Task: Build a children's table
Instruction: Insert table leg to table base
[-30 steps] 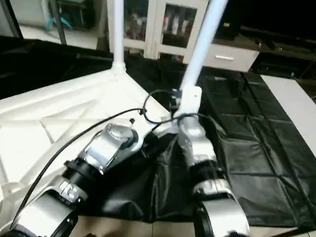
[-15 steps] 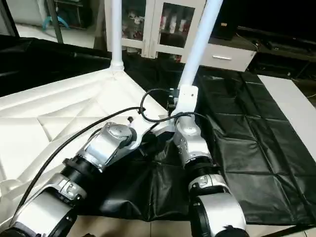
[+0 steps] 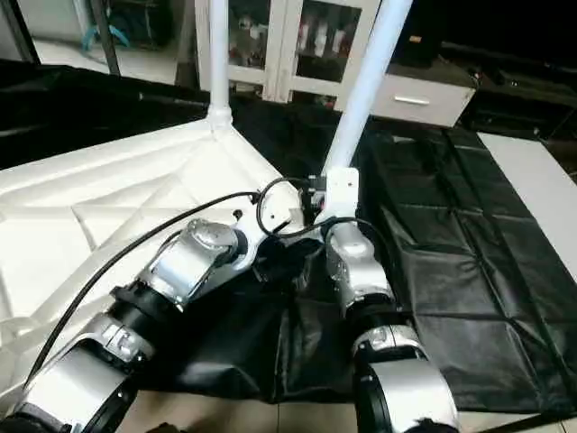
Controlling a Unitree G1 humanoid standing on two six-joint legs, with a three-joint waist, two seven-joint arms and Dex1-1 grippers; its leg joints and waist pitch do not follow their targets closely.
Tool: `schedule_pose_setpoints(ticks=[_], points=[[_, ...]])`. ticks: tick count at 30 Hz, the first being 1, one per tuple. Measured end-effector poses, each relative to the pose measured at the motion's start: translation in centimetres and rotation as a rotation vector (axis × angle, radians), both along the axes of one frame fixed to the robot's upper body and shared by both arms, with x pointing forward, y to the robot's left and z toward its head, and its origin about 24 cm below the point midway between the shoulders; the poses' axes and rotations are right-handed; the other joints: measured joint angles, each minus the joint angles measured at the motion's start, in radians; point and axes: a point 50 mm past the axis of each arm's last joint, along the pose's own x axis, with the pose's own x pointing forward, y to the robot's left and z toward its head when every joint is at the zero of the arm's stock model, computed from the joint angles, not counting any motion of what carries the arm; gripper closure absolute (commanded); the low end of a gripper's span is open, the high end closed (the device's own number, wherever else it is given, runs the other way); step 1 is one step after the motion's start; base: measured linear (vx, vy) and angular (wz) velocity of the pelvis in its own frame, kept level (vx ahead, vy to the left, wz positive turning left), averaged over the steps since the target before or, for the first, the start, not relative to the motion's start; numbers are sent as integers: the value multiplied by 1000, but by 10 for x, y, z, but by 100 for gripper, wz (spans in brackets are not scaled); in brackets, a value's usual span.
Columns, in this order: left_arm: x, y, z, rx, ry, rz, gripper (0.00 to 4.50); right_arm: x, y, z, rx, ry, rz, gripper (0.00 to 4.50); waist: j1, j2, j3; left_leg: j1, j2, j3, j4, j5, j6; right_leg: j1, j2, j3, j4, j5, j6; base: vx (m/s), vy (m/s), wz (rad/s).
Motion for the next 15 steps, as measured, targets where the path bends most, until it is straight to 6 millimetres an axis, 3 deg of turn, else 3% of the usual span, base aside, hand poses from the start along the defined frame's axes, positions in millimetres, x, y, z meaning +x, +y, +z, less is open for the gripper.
schedule_pose_setpoints(ticks=[7, 11, 15], points=[[1, 4, 1, -3, -2, -27, 450, -8, -5, 11, 39, -52, 100, 40, 3, 2, 2, -1, 0, 1, 0, 2, 4, -2, 0, 0, 2, 0, 0, 0, 0, 0], [0, 14, 3, 2, 2, -80, 450, -23, -20, 15, 7, -70, 185, 6, 8, 4, 3, -2, 1, 1, 0, 3, 4, -3, 0, 1, 2, 0, -1, 0, 0, 0], [-4, 25, 3, 7, 2, -125, 450, -33, -41, 18, -43, -52, 218, 2, 9, 6, 4, -1, 0, 2, 1, 2, 3, -2, 0, 1, 2, 0, -1, 0, 0, 0]])
